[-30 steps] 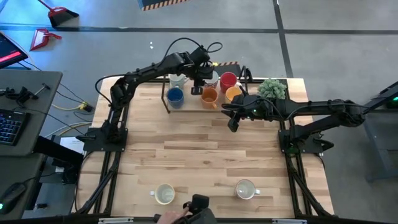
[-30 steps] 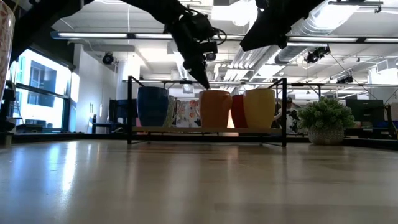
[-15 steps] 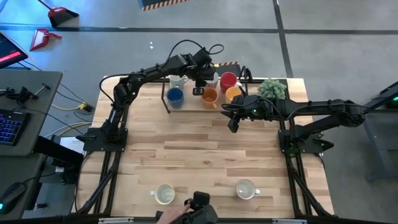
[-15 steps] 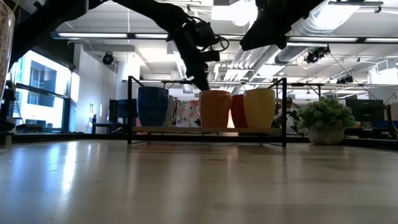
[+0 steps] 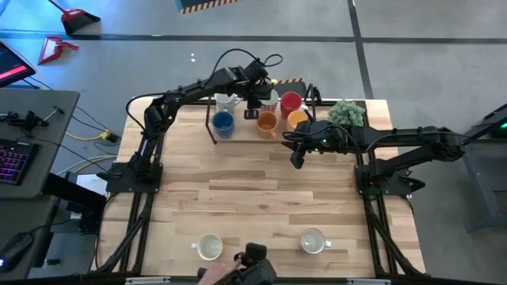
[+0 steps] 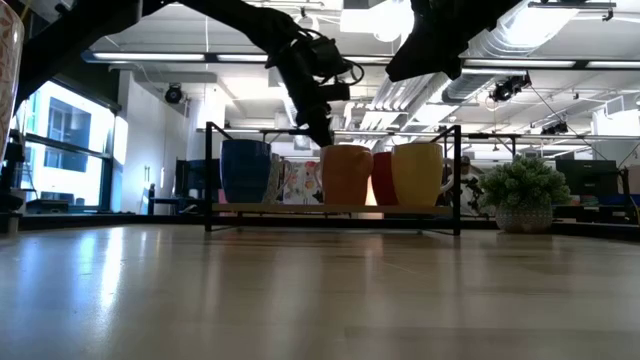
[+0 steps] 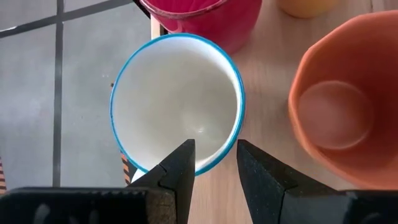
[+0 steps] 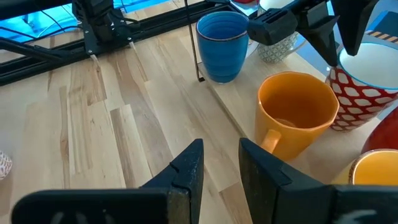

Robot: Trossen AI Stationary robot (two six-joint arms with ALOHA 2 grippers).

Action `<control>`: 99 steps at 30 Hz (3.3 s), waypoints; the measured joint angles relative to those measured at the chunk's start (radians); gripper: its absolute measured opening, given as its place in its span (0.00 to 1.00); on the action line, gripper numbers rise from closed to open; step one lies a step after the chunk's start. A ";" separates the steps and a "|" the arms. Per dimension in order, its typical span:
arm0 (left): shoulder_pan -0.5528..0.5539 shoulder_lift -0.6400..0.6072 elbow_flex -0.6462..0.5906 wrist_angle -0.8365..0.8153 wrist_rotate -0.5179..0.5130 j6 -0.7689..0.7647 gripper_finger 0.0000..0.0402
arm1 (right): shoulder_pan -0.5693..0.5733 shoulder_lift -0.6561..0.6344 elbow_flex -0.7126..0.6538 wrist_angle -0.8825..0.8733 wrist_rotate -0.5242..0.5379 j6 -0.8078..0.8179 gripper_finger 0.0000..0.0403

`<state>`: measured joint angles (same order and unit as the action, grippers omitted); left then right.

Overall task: Place coffee mugs
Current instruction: Remove the white red mug from the shelf

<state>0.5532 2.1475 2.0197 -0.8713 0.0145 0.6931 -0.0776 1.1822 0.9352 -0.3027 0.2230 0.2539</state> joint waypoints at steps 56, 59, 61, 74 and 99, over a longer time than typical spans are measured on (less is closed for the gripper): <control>0.031 0.082 0.146 0.036 -0.105 0.034 0.27 | 0.000 0.000 0.000 -0.045 0.029 0.030 0.20; 0.036 0.082 0.146 0.034 -0.104 0.033 0.27 | 0.000 0.000 0.000 -0.045 0.027 0.034 0.20; 0.036 0.082 0.146 0.032 -0.104 0.024 0.27 | 0.000 0.000 0.000 -0.046 0.027 0.034 0.20; 0.033 0.082 0.146 -0.008 -0.104 0.015 0.27 | 0.000 0.000 0.000 -0.046 -0.003 0.037 0.20; 0.039 0.085 0.146 -0.034 -0.129 -0.009 0.27 | 0.000 0.000 0.000 -0.045 -0.040 0.034 0.20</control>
<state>0.5919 2.2326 2.1662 -0.9051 -0.1145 0.6846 -0.0776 1.1822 0.9352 -0.3477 0.1825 0.2882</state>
